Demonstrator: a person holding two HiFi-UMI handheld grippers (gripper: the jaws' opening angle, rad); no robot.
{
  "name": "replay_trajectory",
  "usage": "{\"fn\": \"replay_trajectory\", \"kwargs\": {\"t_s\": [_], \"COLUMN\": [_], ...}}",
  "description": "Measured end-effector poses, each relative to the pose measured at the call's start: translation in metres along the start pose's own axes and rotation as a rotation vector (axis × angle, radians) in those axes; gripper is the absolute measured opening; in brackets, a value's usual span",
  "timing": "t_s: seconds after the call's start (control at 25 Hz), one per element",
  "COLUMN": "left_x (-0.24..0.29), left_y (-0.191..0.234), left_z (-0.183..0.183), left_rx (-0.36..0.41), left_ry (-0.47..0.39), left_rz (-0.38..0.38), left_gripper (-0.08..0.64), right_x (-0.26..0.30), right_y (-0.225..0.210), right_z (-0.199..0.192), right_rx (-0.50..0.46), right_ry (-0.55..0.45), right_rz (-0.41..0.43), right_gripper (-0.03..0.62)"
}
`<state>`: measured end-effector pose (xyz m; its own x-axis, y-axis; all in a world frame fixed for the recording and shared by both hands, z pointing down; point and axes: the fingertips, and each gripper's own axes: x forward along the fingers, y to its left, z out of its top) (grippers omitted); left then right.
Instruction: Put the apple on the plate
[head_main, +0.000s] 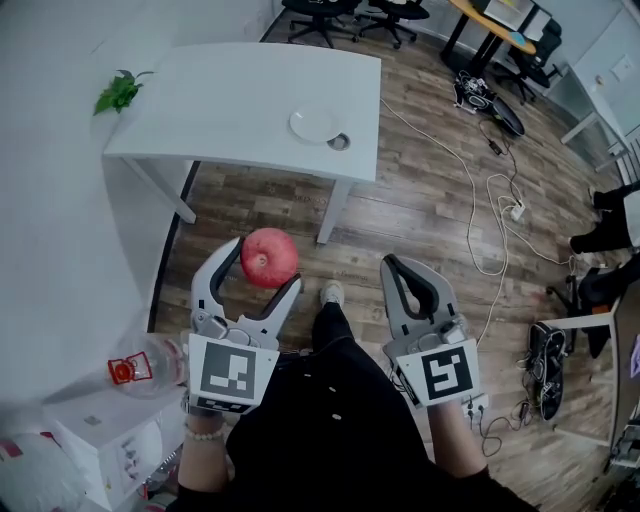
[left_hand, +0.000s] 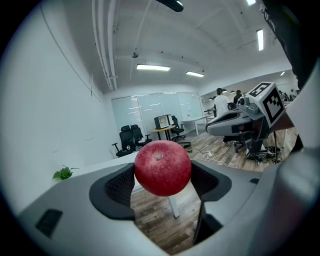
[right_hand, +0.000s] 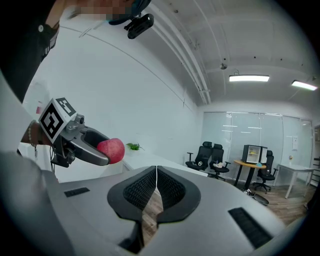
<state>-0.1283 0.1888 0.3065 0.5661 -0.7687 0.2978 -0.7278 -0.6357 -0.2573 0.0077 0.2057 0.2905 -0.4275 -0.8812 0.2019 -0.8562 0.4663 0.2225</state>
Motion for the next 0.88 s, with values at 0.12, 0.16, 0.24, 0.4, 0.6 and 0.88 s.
{"fn": "replay_trajectory", "kwargs": {"t_s": [0.12, 0.16, 0.24, 0.4, 0.6, 0.88], "left_x": [0.010, 0.014, 0.022, 0.042, 0.068, 0.104], "left_y": [0.007, 0.009, 0.012, 0.019, 0.028, 0.042], "left_z": [0.003, 0.003, 0.004, 0.007, 0.012, 0.020], "left_rx": [-0.012, -0.009, -0.008, 0.018, 0.017, -0.017], "left_ry": [0.009, 0.010, 0.014, 0.009, 0.015, 0.044], "left_rz": [0.014, 0.015, 0.017, 0.013, 0.023, 0.048], "left_gripper": [0.362, 0.362, 0.362, 0.362, 0.362, 0.362], "right_x": [0.011, 0.015, 0.023, 0.040, 0.061, 0.096], "right_y": [-0.007, -0.009, -0.015, -0.029, -0.050, -0.083], "right_z": [0.001, 0.001, 0.000, -0.001, -0.003, -0.004], "right_rx": [0.002, 0.003, 0.006, 0.009, 0.004, 0.011], "right_ry": [-0.006, -0.005, -0.003, 0.005, 0.011, 0.009], "right_rz": [0.015, 0.022, 0.030, 0.043, 0.071, 0.101], "right_gripper": [0.043, 0.043, 0.041, 0.042, 0.042, 0.043]}}
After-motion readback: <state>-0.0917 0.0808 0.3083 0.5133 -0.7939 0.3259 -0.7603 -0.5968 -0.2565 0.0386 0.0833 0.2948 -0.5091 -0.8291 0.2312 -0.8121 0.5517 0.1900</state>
